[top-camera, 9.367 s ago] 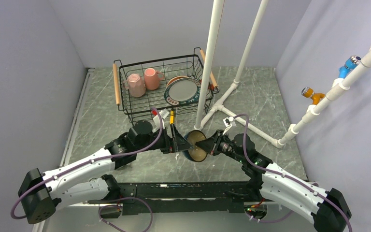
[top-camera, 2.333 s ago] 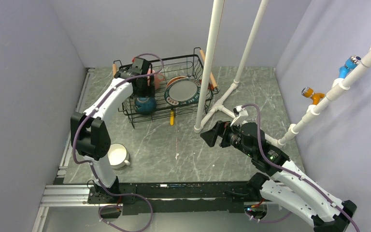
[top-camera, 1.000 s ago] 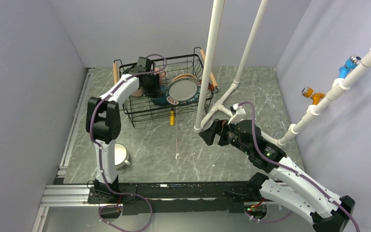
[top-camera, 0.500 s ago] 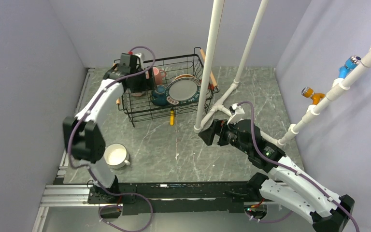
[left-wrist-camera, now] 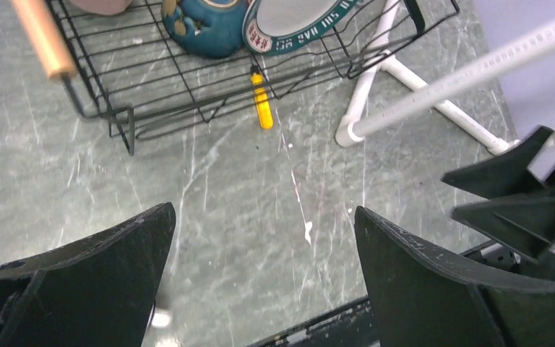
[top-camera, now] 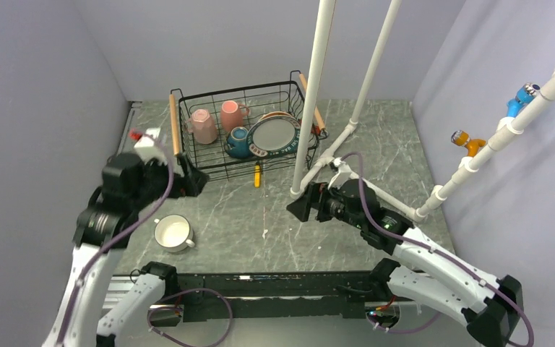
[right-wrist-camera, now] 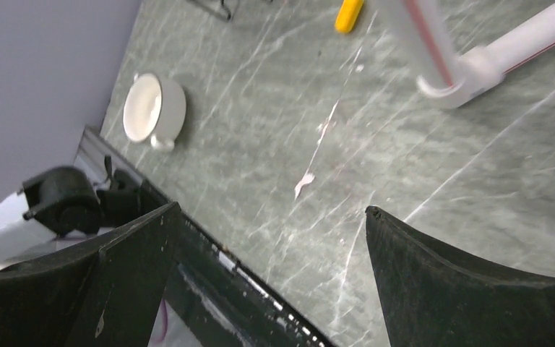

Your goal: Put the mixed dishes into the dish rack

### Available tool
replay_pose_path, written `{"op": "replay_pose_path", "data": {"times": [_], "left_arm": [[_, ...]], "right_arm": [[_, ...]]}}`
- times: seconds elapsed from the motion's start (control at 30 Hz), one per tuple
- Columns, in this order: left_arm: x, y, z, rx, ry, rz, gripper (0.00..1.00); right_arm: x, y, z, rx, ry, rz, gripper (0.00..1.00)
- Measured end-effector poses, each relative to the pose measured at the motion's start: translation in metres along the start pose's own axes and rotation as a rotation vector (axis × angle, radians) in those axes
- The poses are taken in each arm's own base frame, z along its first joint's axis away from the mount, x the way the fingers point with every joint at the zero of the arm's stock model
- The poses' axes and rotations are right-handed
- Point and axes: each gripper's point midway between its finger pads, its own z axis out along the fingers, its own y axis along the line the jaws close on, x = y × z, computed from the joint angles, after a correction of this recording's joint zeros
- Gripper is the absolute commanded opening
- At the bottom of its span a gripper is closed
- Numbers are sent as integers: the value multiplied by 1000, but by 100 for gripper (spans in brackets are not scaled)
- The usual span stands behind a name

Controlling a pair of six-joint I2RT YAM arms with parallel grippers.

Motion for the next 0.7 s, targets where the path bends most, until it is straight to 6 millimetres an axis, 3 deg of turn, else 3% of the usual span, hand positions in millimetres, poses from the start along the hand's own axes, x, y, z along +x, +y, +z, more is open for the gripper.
{"op": "replay_pose_path", "data": {"times": [0.13,0.3,0.43,0.57,0.7], "left_arm": [[24,1,-46,-6,-55,-11,99],[38,8,-76,-46,-81,-28,99],[43,7,-95,-50,-103,-44,99],[47,2,-110,-36,-119,-67,99],[52,2,-120,-36,-121,-85,99]], "right_arm": [[33,14,15,-28,98,-19,98],[95,50,43,-52,261,-118,96],[136,92,79,-76,326,-251,95],[166,135,129,-117,321,-382,92],[188,141,166,-113,303,-496,85]]}}
